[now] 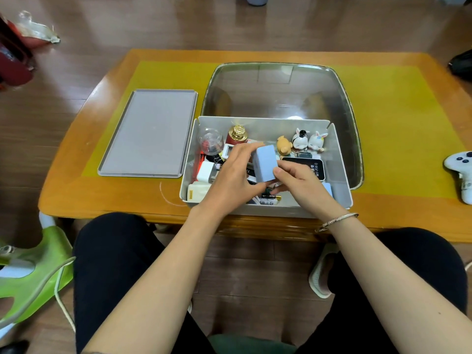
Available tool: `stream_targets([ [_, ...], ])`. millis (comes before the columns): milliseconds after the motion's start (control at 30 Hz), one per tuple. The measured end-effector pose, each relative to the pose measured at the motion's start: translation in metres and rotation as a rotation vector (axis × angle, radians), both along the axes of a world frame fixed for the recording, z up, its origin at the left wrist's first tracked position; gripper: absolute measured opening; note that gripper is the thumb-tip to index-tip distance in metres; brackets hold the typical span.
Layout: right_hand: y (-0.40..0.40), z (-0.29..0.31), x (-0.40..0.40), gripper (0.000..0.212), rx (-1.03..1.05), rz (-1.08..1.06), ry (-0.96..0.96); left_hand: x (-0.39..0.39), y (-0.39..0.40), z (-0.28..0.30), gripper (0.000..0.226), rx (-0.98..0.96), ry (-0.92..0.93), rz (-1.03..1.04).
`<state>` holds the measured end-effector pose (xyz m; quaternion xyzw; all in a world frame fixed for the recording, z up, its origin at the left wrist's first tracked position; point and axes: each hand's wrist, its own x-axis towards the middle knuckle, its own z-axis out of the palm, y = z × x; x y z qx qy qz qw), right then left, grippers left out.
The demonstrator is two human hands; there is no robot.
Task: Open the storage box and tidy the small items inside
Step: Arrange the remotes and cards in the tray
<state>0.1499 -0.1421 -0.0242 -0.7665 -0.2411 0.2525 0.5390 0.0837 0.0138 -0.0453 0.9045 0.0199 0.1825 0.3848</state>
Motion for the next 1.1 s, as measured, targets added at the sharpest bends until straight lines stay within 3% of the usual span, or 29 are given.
stream_targets([
  [133,-0.008,0.001,0.007,0.026,-0.092,-0.05,-0.14,0.006,-0.008,0.002,0.076,0.025,0.085,-0.044],
  [267,-0.034,0.003,0.021,0.023,-0.153,-0.249,-0.314,0.018,-0.017,0.008,0.069,0.074,0.167,-0.082],
  [433,-0.074,0.002,0.04,0.023,-0.473,-0.362,-0.611,0.036,-0.027,0.011,0.066,0.138,0.253,-0.18],
  [567,-0.089,-0.004,0.043,0.024,-0.596,-0.278,-0.664,0.055,-0.047,0.01,0.062,0.261,0.39,-0.285],
  [867,-0.088,-0.007,0.042,0.03,-0.544,-0.272,-0.651,0.074,-0.07,-0.004,0.053,0.397,0.535,-0.399],
  [1100,-0.088,-0.002,0.042,0.024,-0.573,-0.24,-0.685,0.069,-0.071,0.005,0.069,0.328,0.605,-0.38],
])
